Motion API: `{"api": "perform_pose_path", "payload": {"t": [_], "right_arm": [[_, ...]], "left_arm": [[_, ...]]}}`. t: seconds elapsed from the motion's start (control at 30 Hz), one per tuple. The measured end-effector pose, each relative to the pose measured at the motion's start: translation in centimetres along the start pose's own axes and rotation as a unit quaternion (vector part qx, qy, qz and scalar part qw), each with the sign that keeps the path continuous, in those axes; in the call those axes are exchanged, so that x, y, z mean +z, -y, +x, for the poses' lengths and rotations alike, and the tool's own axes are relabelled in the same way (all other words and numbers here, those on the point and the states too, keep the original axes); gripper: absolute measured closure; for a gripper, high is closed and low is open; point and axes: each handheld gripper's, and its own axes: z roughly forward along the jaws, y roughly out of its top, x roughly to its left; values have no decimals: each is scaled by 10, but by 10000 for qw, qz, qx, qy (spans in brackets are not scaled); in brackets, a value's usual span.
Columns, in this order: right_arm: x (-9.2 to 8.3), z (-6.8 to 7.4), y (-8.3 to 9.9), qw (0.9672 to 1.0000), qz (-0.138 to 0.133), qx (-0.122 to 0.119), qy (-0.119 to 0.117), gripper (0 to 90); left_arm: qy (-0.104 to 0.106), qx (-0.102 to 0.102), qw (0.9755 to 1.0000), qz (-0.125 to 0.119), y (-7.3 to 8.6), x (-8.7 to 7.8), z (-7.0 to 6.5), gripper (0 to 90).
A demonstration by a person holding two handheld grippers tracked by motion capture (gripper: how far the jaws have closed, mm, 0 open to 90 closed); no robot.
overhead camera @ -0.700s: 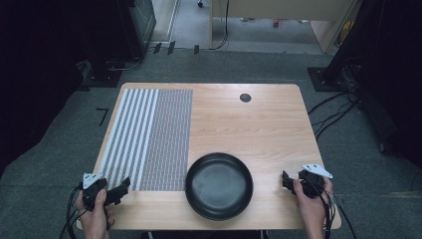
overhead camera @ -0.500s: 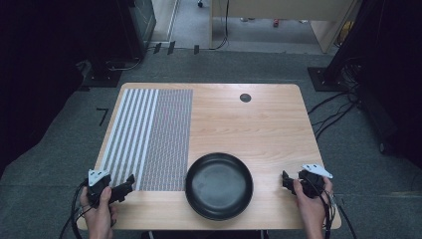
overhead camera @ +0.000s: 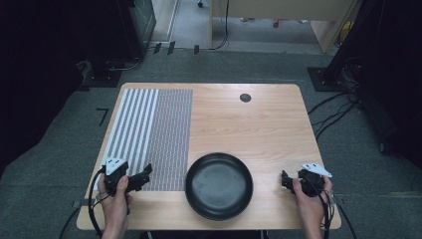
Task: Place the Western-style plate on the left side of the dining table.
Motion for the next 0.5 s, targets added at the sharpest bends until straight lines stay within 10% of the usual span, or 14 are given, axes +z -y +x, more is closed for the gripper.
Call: {"api": "perform_pose_path", "payload": {"t": [0.5], "right_arm": [[-1,2,0,9999,-82,105,101,164]], "left_arm": [[508,235,9983,157,7,18,-36,129]]}}
